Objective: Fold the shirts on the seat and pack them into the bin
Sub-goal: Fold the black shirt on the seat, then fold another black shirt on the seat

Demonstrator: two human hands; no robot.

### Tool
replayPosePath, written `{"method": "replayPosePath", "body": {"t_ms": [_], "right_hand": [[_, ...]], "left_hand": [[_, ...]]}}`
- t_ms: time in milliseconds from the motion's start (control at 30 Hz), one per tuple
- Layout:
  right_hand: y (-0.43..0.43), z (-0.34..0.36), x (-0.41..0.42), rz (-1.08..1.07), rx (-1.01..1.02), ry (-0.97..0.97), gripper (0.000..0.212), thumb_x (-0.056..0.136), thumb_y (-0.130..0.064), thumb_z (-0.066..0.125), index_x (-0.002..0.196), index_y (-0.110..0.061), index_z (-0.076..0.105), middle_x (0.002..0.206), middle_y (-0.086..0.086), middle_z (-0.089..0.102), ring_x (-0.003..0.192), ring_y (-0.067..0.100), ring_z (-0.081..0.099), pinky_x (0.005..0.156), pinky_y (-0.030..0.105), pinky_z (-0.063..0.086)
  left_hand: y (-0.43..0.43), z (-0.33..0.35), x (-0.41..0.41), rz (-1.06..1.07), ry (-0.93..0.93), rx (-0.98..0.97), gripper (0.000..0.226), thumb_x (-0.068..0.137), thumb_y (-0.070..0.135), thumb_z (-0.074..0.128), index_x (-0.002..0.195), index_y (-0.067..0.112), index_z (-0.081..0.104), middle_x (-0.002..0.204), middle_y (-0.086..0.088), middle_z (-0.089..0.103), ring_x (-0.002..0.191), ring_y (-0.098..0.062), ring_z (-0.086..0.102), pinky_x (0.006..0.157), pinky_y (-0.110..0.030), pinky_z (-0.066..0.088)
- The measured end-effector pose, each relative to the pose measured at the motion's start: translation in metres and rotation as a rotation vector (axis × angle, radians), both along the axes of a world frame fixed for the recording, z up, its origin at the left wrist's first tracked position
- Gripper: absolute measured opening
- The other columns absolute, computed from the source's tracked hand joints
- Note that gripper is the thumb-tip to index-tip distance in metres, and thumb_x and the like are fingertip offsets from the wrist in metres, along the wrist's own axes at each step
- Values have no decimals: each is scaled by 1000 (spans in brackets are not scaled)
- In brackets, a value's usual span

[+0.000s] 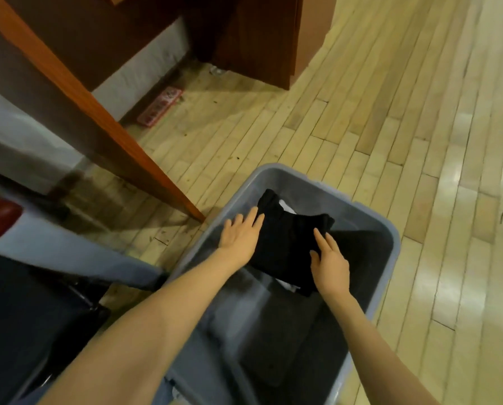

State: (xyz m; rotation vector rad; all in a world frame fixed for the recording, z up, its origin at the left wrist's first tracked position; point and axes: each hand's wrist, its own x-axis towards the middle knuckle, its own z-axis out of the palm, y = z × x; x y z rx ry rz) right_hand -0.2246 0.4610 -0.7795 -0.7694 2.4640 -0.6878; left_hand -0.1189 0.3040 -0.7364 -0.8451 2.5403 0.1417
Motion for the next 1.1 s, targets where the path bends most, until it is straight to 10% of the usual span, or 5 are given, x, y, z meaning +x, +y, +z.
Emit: {"method": "replayPosePath", "body": {"t_ms": [367, 700, 967, 1100], "right_hand": [[-16, -44, -23, -55, 212, -136, 64, 98, -14, 46, 152, -30, 15, 159, 6, 11, 132, 29, 42, 105, 50, 38], [-48, -16, 1, 196, 526, 111, 72, 96, -20, 49, 153, -24, 5, 160, 9, -5, 147, 31, -9, 116, 56, 4], [-84, 64, 67, 421, 296, 263, 57, 100, -25, 42, 151, -18, 17, 159, 6, 11, 147, 29, -2, 116, 55, 6], [-100, 109, 131, 634, -67, 459, 36, 89, -18, 61, 123, -6, 58, 134, 15, 53, 136, 38, 36, 105, 62, 28]], "left_hand": [[-26, -40, -44, 44, -21, 83, 94, 82, -20, 43, 153, 23, -2, 158, -1, -19, 141, -35, 14, 111, -42, 26], [-20, -37, 2, -91, -79, -48, 83, 91, 1, 50, 153, 19, -3, 157, -7, -21, 146, -30, -6, 119, -46, 6], [-6, 39, 102, 103, 157, -189, 70, 95, 16, 45, 152, 18, 4, 158, -6, -17, 146, -24, -12, 115, -52, -11], [3, 92, 187, 218, 362, -265, 54, 93, 18, 54, 143, 12, 38, 154, -12, 24, 141, -29, 27, 115, -53, 14]]}}
